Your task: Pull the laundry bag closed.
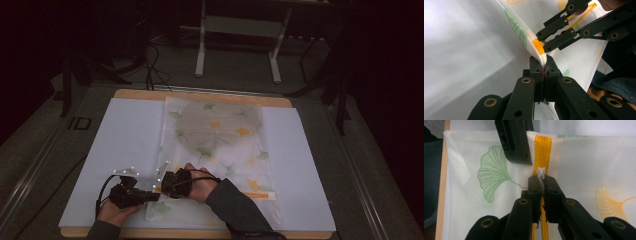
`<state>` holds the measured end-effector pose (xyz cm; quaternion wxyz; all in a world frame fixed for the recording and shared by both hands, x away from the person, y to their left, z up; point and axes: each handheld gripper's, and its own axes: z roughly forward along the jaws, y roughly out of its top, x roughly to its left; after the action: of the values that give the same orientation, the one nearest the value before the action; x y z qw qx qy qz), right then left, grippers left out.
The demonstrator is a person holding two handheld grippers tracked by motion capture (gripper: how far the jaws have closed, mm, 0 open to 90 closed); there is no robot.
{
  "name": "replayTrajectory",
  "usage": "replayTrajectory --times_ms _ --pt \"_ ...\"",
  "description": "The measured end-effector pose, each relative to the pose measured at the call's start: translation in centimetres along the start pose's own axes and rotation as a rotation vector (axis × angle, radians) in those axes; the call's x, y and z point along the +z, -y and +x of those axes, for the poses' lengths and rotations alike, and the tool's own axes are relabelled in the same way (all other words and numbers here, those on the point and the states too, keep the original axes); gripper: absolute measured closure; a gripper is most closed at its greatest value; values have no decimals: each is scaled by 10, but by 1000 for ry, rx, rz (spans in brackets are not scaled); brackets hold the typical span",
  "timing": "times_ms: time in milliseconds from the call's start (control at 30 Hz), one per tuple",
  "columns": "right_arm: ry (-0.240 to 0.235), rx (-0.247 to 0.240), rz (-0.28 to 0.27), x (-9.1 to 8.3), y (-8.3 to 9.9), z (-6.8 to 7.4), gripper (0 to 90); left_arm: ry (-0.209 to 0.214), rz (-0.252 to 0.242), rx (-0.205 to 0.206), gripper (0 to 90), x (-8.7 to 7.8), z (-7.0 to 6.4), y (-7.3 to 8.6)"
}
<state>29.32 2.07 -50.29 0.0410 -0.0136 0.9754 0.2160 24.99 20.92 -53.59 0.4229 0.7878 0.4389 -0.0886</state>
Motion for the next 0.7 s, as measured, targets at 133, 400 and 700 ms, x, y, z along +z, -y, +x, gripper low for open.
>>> replayTrajectory --times_ms 133,400,700 --pt "0 0 0 -1 1 0 850 1 0 2 882 0 0 0" --pt "-3 -2 12 -2 3 0 851 6 -5 1 882 -1 0 0" --pt "5 8 24 -3 12 1 851 8 -15 -1 882 -2 0 0"
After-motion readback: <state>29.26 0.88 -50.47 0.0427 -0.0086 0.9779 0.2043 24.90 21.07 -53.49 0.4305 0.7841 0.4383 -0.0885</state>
